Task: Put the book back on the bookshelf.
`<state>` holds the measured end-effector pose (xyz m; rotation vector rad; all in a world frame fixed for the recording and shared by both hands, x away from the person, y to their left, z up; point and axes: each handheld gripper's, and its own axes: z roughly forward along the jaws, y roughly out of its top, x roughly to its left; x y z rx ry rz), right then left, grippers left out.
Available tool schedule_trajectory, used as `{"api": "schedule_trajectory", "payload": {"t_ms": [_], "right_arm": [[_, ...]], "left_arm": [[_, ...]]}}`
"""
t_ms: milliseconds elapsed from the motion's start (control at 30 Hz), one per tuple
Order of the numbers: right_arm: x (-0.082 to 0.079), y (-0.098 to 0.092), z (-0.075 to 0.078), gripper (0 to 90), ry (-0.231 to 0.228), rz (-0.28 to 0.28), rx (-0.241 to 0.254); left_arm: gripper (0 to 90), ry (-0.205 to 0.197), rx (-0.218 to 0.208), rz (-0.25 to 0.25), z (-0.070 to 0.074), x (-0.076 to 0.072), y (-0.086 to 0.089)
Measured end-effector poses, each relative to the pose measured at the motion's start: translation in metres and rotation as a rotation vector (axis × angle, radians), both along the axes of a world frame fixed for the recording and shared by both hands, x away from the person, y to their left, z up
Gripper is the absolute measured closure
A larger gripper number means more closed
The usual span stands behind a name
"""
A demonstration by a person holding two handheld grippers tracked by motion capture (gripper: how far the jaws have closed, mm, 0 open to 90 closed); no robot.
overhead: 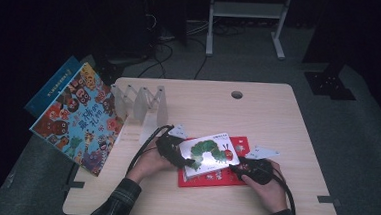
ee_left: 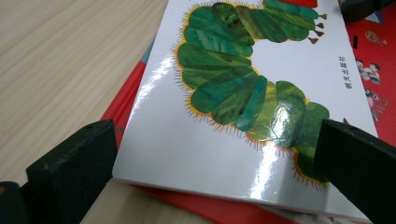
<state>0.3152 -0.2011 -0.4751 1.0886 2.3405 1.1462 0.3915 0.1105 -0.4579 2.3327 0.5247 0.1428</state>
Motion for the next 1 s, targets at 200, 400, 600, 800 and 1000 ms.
{"api": "schedule_trajectory", "payload": {"t_ms": [200,400,600,800,1000], "right_arm": [[-0.002,0.007,0.0,49.1,-0.006,0.021,-0.005],[-0.004,0.015,0.0,49.3,-0.007,0.04,-0.008],[-0.001,0.019,-0.001,50.3,-0.017,0.039,-0.005],[0.003,0.022,-0.001,51.1,-0.015,0.022,0.003],[0.01,0.025,0.0,50.8,-0.017,0.024,-0.015]], "left_arm": [[0.0,-0.005,0.004,0.003,0.0,-0.007,0.008],[0.0,-0.004,-0.004,0.02,0.0,-0.015,0.017],[0.0,-0.004,-0.011,0.033,-0.001,-0.021,0.023],[0.0,-0.004,-0.027,0.046,-0.002,-0.023,0.029],[0.0,0.007,-0.043,0.065,-0.004,-0.026,0.033]]}}
